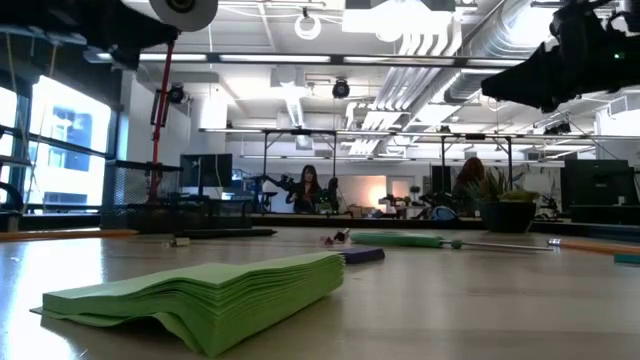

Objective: Pick and place office supplies into organizer
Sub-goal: Put the green scissors into the desk organizer

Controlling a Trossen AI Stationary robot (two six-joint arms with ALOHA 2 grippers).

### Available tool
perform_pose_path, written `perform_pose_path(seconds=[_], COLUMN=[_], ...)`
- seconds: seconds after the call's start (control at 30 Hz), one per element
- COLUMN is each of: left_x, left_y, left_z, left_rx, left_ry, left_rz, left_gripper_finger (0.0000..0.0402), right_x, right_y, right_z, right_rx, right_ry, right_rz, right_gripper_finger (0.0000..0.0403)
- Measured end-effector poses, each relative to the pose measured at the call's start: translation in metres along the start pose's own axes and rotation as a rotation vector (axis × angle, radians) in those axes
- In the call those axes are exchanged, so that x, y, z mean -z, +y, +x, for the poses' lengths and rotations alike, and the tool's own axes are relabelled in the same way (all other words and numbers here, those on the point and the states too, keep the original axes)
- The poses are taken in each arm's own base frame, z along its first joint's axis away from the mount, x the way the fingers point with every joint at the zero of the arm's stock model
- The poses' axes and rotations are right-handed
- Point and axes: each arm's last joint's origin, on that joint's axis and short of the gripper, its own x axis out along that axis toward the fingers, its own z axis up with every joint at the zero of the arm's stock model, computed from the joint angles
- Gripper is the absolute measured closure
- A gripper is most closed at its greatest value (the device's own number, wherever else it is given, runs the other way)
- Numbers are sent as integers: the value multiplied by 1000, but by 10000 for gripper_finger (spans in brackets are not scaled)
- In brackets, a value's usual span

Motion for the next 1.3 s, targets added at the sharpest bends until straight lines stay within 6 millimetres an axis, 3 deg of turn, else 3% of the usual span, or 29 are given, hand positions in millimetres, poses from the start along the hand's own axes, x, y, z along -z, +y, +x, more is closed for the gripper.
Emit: perform_pose_path(seconds=[0.2,0.53,0.7,1.0,1.3], left_x=[-20,-9,-7,-5,-2], left_y=[1,-1,-1,-1,-1], left_z=[7,7,7,6,6], left_rx=[-61,-22,-21,-22,-24], left_ry=[72,192,213,230,255], left_rz=[93,14,-7,-18,-34], left_gripper_finger=[401,401,401,401,401], right_x=[-16,-28,-12,21,38], right_y=[18,66,88,104,118], right_z=[26,88,123,178,198], right_rx=[2,-40,-53,-161,-157], right_ry=[219,533,728,976,1088], right_rz=[-103,-159,-198,-140,-204], right_gripper_finger=[278,220,210,244,265])
